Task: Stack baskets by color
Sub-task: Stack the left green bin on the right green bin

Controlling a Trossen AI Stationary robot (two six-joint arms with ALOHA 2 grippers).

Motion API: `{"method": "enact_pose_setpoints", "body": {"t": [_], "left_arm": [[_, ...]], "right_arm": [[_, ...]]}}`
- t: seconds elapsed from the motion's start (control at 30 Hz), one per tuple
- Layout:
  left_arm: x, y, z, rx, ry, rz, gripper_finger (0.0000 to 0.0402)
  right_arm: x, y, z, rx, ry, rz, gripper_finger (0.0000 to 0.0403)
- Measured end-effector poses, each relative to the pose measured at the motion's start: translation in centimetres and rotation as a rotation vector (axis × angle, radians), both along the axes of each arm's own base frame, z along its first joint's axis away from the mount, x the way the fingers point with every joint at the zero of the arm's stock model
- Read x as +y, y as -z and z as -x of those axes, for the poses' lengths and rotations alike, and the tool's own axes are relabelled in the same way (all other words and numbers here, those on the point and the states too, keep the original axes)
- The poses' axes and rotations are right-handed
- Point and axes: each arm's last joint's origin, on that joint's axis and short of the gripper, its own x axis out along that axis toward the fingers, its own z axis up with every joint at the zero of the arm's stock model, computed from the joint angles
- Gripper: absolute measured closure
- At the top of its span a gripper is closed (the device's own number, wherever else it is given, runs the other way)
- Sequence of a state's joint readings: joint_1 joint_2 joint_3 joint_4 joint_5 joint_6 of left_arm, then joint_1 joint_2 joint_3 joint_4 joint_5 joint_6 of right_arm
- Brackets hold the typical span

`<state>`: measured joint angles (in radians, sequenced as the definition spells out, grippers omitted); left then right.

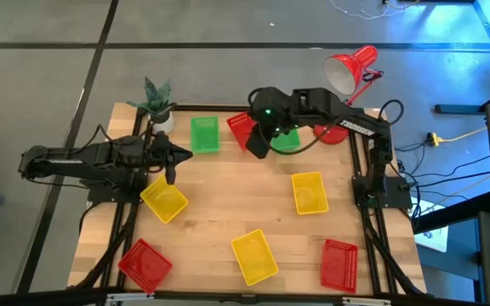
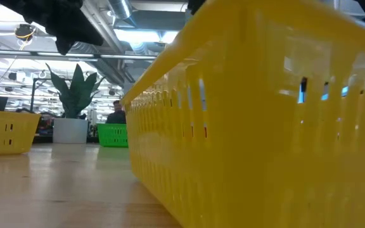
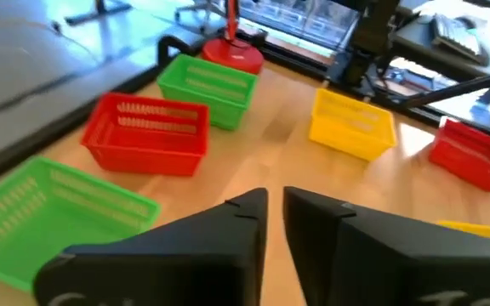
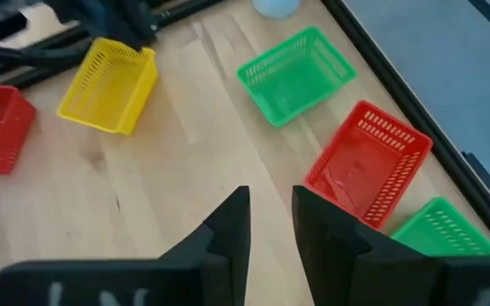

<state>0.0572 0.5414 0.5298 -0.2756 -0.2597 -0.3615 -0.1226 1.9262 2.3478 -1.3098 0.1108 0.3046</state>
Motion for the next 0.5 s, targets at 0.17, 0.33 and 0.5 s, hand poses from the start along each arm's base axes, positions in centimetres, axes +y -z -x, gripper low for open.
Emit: {"method": "enact_pose_setpoints", "body": {"t": [0.17,0.33,0.5], "left_arm": [[0.6,-0.9,-0.6,-0.001,0.012,0.043,0.0313],[1.3,-3.8,-1.4,0.028,-0.019,-0.029,0.0293],[2.6,-6.5,-2.7,0.185,-0.052,-0.096,0.0293]], "right_arm": [[0.9,-1.5,1.2,-0.054,-0.021,0.008,0.0313],[1.9,-4.1,3.1,-0.167,-0.06,0.041,0.0313],[3.5,-7.3,5.5,-0.338,-0.116,0.117,0.0313]]}}
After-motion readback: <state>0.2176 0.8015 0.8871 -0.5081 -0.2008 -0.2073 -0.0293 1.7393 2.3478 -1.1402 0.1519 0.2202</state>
